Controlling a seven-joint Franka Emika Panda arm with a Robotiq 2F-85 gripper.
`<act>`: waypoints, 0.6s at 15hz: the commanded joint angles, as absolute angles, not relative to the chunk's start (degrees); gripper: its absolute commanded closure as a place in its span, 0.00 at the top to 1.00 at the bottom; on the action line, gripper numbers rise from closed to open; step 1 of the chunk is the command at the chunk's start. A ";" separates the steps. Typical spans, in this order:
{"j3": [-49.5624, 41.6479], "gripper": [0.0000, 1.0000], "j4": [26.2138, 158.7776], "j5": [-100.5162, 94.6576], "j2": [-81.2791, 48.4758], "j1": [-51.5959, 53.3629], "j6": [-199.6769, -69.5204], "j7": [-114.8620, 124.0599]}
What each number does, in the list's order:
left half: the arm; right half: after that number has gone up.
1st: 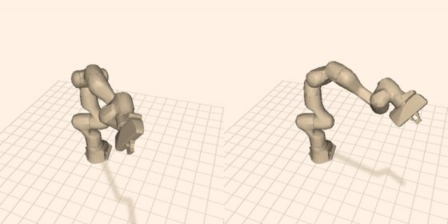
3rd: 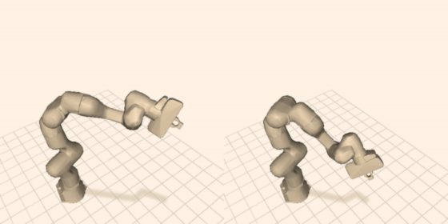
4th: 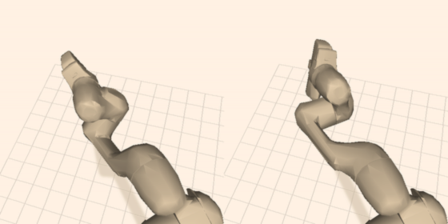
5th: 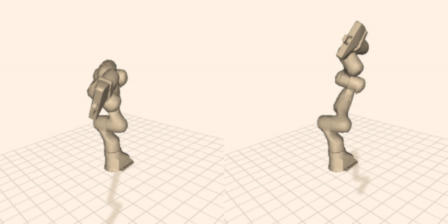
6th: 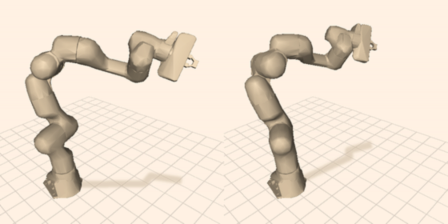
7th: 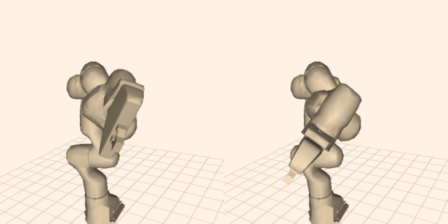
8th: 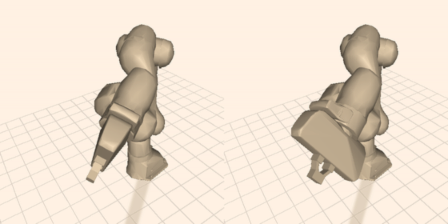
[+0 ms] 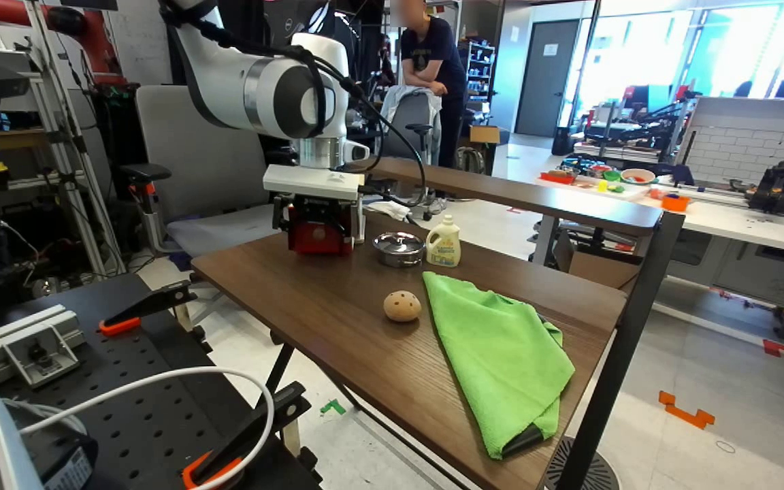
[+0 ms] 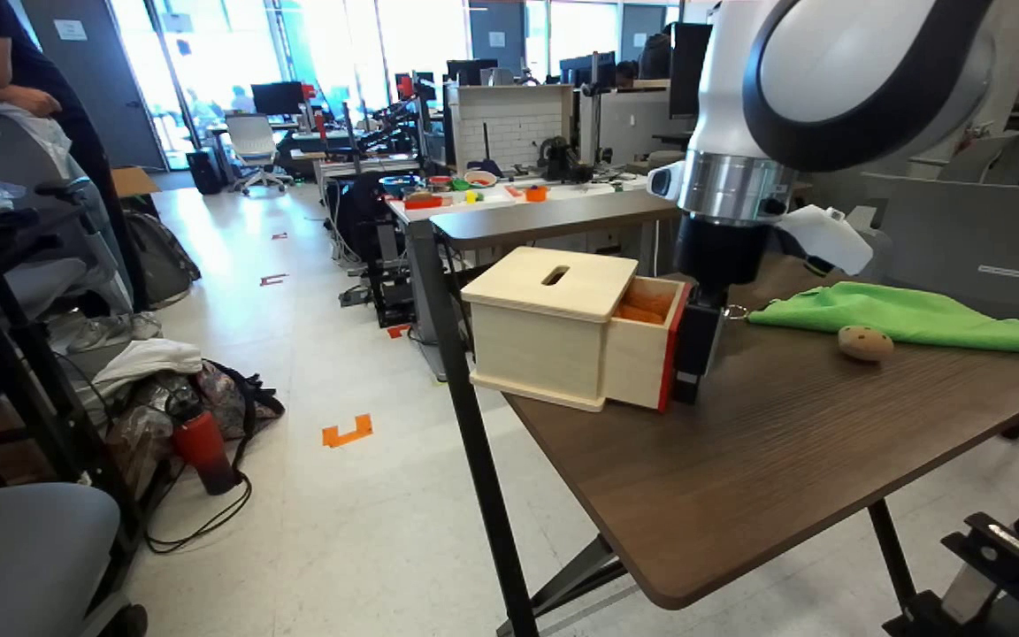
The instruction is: Close the open drawer
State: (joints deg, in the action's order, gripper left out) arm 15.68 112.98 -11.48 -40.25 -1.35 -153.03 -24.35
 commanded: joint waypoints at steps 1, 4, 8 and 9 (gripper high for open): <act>16.67 1.00 107.58 -8.81 -42.61 -0.47 -150.25 -25.90; 16.64 1.00 104.48 -8.31 -44.04 0.47 -149.22 -25.55; 16.19 1.00 101.15 -8.06 -45.96 1.74 -148.70 -25.04; 16.10 1.00 100.30 -8.07 -46.54 1.99 -148.62 -24.88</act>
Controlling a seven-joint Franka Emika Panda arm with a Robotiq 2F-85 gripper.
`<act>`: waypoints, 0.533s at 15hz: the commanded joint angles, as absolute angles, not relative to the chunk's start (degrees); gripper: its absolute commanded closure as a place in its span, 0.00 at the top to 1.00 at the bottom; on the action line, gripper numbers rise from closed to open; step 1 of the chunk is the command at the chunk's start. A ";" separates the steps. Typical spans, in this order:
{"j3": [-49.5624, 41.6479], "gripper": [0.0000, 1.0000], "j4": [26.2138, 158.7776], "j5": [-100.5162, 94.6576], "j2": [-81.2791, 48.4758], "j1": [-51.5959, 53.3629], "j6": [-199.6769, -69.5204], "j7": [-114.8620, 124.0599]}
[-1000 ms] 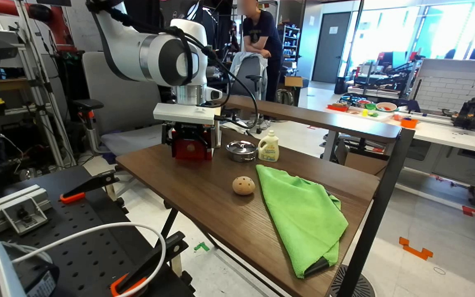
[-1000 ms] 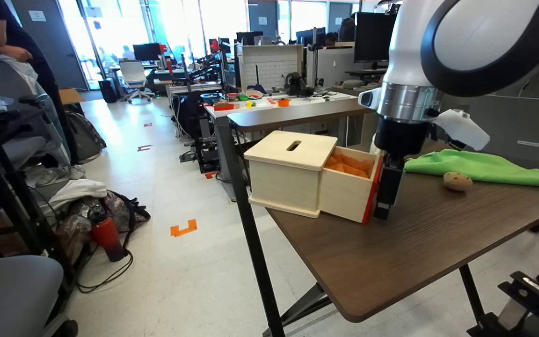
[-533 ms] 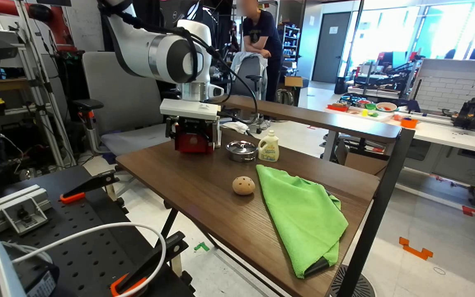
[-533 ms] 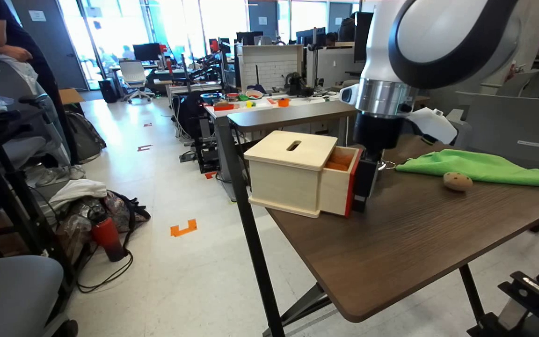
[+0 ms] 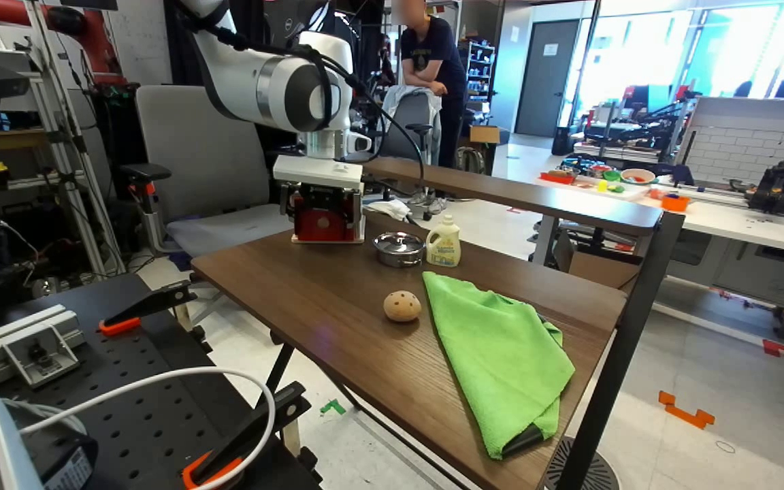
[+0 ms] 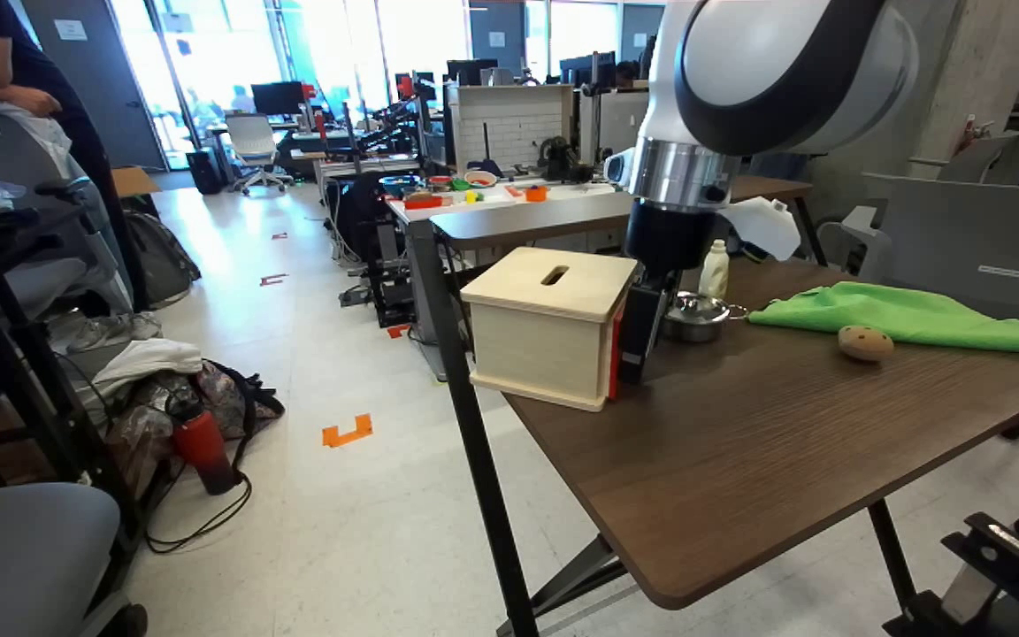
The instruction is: Close the open drawer
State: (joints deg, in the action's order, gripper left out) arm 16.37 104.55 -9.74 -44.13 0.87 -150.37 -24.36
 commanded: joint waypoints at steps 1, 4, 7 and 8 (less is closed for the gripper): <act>16.12 1.00 99.50 -8.00 -47.05 2.13 -148.42 -24.80; 16.42 1.00 98.11 -7.72 -47.97 2.15 -147.73 -24.92; 16.65 1.00 99.04 -7.51 -47.18 1.68 -147.44 -24.98; 16.69 1.00 99.92 -7.48 -46.35 1.46 -147.66 -24.98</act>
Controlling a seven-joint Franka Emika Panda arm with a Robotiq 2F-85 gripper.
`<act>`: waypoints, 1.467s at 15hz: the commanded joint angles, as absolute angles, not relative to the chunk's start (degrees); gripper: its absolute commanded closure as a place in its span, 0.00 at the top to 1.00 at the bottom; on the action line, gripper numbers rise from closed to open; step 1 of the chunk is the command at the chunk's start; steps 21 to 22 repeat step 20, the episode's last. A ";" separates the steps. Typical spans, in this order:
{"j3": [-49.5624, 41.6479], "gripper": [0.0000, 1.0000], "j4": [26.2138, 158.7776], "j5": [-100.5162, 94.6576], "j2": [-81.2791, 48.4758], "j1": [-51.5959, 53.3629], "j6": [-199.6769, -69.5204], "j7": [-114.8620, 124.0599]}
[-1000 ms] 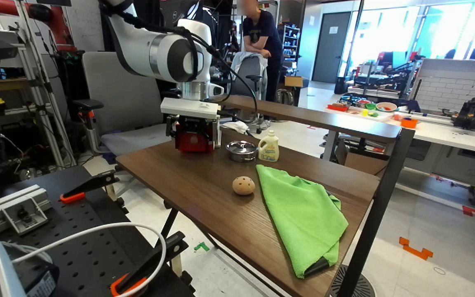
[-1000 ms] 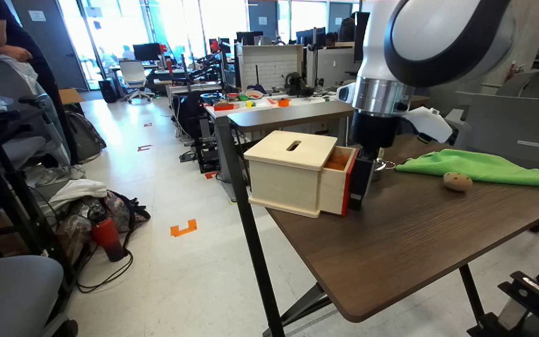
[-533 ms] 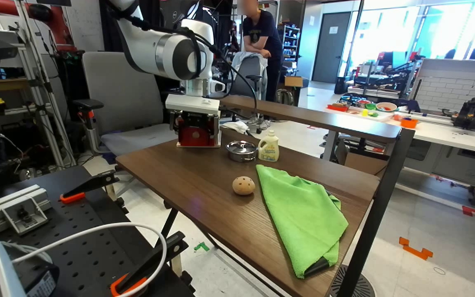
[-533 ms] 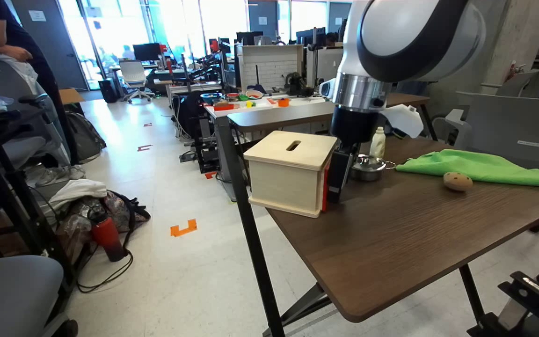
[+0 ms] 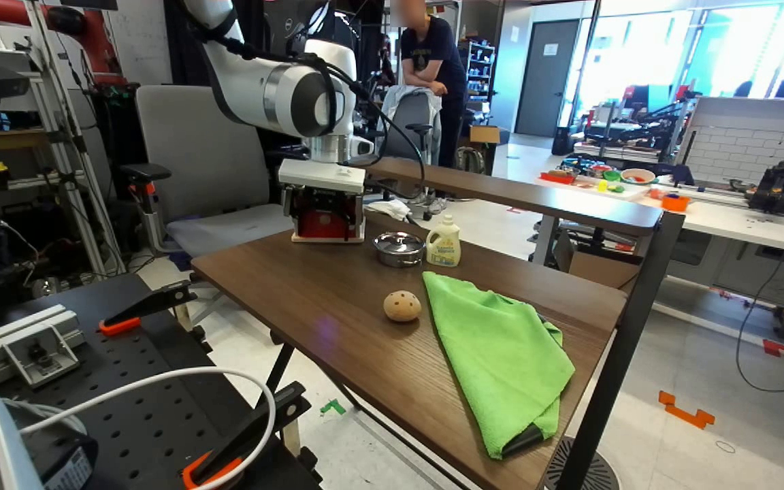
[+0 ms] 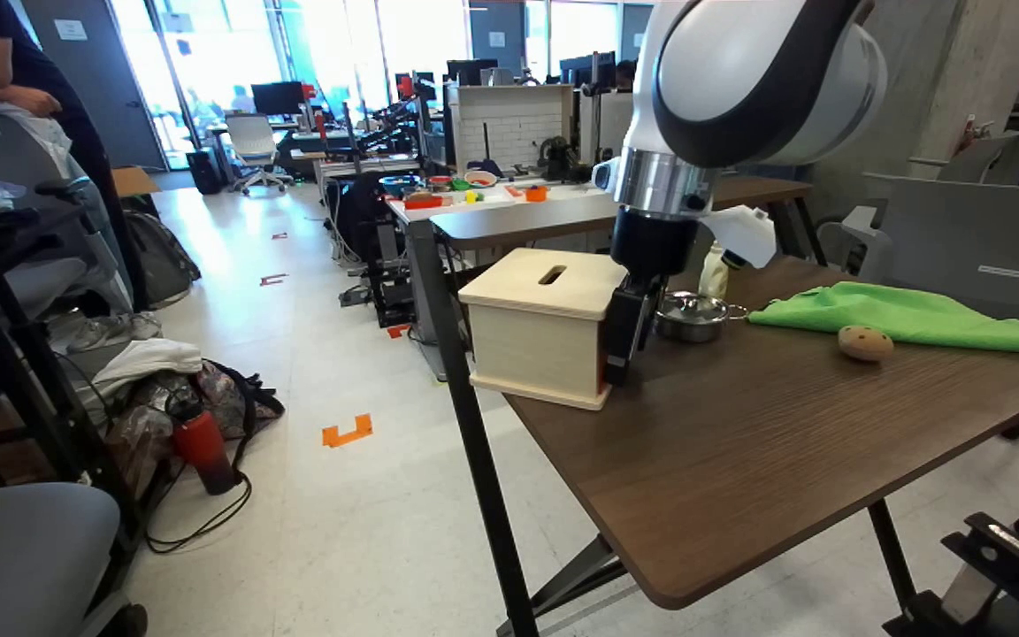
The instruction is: Close the open drawer
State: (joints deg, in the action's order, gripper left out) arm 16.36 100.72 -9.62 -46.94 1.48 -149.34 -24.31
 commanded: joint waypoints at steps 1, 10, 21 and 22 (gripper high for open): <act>16.74 1.00 100.58 -7.43 -45.71 1.27 -147.72 -25.00; 13.14 1.00 110.08 -10.86 -29.20 1.40 -143.01 -25.71; 9.92 1.00 108.48 -2.55 -15.15 2.75 -124.87 -14.11; 9.92 1.00 108.48 -2.55 -15.15 2.75 -124.87 -14.11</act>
